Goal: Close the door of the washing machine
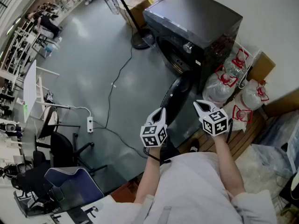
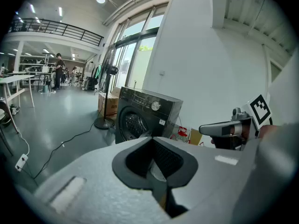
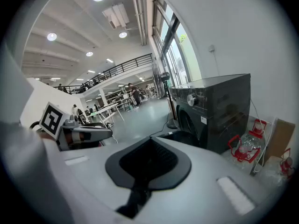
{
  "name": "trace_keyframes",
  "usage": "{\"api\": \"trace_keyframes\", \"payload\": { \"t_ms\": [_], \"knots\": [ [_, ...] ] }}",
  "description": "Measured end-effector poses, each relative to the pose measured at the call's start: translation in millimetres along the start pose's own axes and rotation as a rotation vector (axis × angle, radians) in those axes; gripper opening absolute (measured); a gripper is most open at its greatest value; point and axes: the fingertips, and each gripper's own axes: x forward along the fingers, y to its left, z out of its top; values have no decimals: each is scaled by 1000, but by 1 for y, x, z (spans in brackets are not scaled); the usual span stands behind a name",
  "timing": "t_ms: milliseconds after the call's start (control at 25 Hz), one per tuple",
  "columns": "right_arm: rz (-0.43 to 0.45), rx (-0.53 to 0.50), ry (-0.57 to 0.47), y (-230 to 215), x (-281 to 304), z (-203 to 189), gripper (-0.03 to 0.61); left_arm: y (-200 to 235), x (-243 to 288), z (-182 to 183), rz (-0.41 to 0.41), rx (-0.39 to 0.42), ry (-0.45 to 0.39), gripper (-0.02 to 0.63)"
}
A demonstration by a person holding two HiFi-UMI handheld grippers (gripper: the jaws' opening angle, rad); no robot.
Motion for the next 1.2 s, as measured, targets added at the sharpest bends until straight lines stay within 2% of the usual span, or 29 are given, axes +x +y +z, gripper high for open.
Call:
{"api": "trace_keyframes", "payload": {
  "t_ms": [280,560,840,1200],
  "knots": [
    [2,9,5,-8,-2,-3,-3,-4,9,-6,-2,5,16,8],
    [103,40,-18,-3,3,-1,-2,1,24,-20,-4,49,62,8],
    [184,-87,54,9,34,5,-2,19,47,-31,4,71,111,9],
    [236,-313,170,4,84,13,-2,35,81,-39,-41,96,165,88]
  ]
}}
